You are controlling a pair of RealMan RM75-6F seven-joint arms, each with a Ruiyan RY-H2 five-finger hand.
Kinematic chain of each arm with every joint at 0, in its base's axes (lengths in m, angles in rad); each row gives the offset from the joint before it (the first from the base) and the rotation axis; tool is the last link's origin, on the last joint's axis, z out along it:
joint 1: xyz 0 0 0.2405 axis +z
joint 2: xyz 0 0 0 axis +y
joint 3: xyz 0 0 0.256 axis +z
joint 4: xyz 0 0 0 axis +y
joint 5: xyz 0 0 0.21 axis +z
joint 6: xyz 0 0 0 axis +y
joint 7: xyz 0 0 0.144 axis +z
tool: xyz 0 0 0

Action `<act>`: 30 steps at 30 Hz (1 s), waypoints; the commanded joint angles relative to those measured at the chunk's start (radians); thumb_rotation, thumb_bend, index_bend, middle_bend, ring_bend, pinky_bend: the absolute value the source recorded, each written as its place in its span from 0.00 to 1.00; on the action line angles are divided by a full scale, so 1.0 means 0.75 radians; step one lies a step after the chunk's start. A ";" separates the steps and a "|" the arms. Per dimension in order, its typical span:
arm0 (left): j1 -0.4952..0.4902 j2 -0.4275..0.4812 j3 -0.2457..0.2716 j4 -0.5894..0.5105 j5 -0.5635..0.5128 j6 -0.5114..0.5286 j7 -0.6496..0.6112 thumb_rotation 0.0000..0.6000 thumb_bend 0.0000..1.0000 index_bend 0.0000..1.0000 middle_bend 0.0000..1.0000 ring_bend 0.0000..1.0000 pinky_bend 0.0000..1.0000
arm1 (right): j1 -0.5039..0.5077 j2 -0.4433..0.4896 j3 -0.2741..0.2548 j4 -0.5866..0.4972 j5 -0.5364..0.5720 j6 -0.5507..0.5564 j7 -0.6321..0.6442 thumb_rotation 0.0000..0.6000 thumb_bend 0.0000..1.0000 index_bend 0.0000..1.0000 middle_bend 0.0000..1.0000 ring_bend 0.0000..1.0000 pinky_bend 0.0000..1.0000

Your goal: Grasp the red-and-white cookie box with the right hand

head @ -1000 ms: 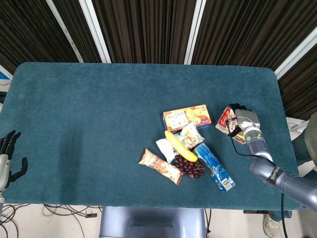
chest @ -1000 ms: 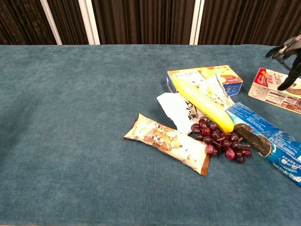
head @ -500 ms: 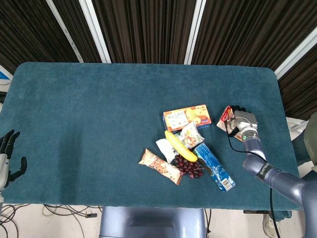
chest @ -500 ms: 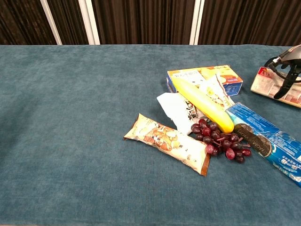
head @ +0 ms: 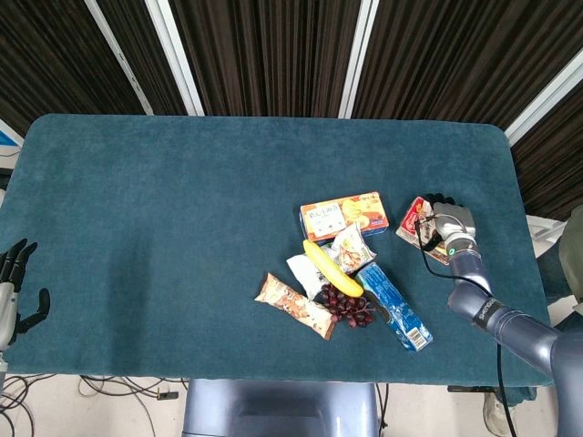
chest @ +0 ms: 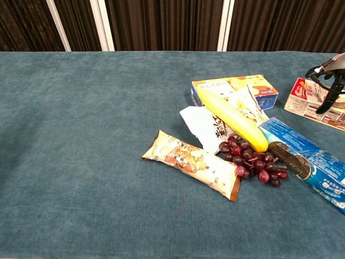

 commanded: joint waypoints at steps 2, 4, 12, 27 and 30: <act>0.000 0.002 0.000 -0.001 -0.001 -0.001 -0.001 1.00 0.54 0.00 0.00 0.01 0.03 | 0.004 -0.012 -0.010 0.029 0.007 -0.020 -0.001 1.00 0.02 0.02 0.10 0.04 0.15; 0.000 0.003 0.001 -0.001 -0.002 -0.004 -0.003 1.00 0.54 0.00 0.00 0.01 0.03 | 0.001 -0.020 -0.016 0.046 0.001 -0.035 0.004 1.00 0.05 0.03 0.11 0.07 0.15; 0.001 0.003 0.003 0.002 0.001 -0.003 -0.009 1.00 0.54 0.00 0.00 0.01 0.03 | -0.005 -0.036 -0.006 0.078 0.008 -0.061 0.054 1.00 0.12 0.06 0.24 0.28 0.15; 0.001 0.004 0.003 -0.002 -0.002 -0.003 -0.002 1.00 0.54 0.00 0.00 0.01 0.03 | -0.105 0.041 0.114 -0.046 -0.287 0.021 0.296 1.00 0.15 0.28 0.39 0.43 0.18; 0.001 0.001 0.004 0.001 0.000 -0.002 -0.003 1.00 0.54 0.00 0.00 0.01 0.03 | -0.143 0.117 0.157 -0.163 -0.377 0.049 0.374 1.00 0.15 0.28 0.38 0.43 0.18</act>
